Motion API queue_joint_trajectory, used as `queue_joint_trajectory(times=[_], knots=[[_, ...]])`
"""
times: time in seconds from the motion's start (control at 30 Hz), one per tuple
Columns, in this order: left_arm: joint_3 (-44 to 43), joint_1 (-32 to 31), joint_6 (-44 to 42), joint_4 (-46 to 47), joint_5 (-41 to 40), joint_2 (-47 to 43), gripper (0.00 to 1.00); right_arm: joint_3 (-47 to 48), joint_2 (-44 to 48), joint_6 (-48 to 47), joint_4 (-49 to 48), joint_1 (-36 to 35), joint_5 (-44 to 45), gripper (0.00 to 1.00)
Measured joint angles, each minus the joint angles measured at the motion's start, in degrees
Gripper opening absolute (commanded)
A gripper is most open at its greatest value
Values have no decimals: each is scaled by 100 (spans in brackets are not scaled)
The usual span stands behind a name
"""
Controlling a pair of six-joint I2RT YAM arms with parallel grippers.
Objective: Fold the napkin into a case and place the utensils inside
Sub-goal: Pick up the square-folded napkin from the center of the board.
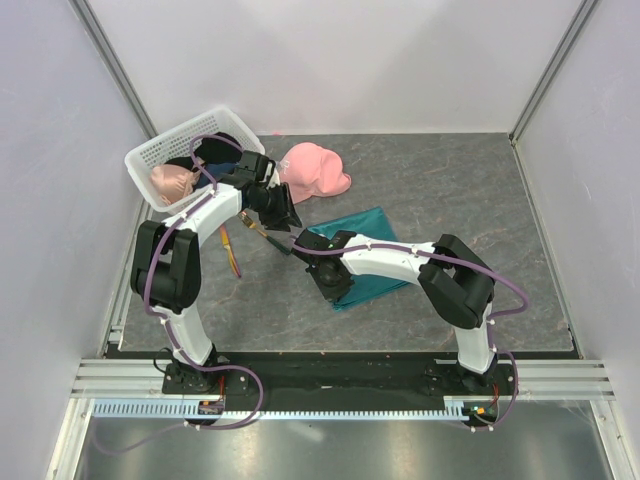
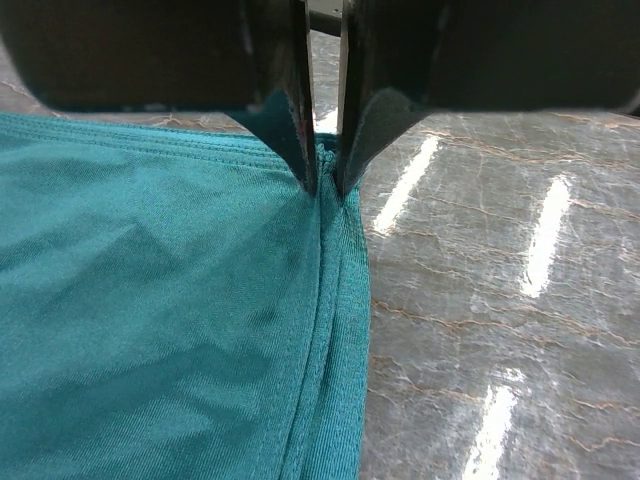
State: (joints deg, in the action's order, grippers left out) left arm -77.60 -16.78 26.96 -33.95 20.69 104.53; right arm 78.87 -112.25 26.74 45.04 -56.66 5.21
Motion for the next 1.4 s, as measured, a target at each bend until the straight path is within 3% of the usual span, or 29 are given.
queue_joint_trajectory(times=[0.43,0.67,0.8,0.9,1.07,1.1,1.17,1.4], knots=[[0,0,-26,107,245,85,50,17,7,-2,11,-2,9,28],[0,0,-26,109,256,85,50,17,9,-4,4,0,4,19],[0,0,-28,116,332,85,65,17,22,-11,4,17,2,17],[0,-7,-59,155,457,87,68,13,116,-9,9,28,2,14],[-50,-140,-216,234,490,208,70,13,337,-26,11,76,-31,20],[-68,-190,-267,245,476,251,70,13,372,-35,9,92,-42,17],[-94,-280,-341,267,444,315,70,13,411,-61,9,118,-63,1],[-164,-404,-553,280,319,426,66,-39,448,-107,9,181,-146,0]])
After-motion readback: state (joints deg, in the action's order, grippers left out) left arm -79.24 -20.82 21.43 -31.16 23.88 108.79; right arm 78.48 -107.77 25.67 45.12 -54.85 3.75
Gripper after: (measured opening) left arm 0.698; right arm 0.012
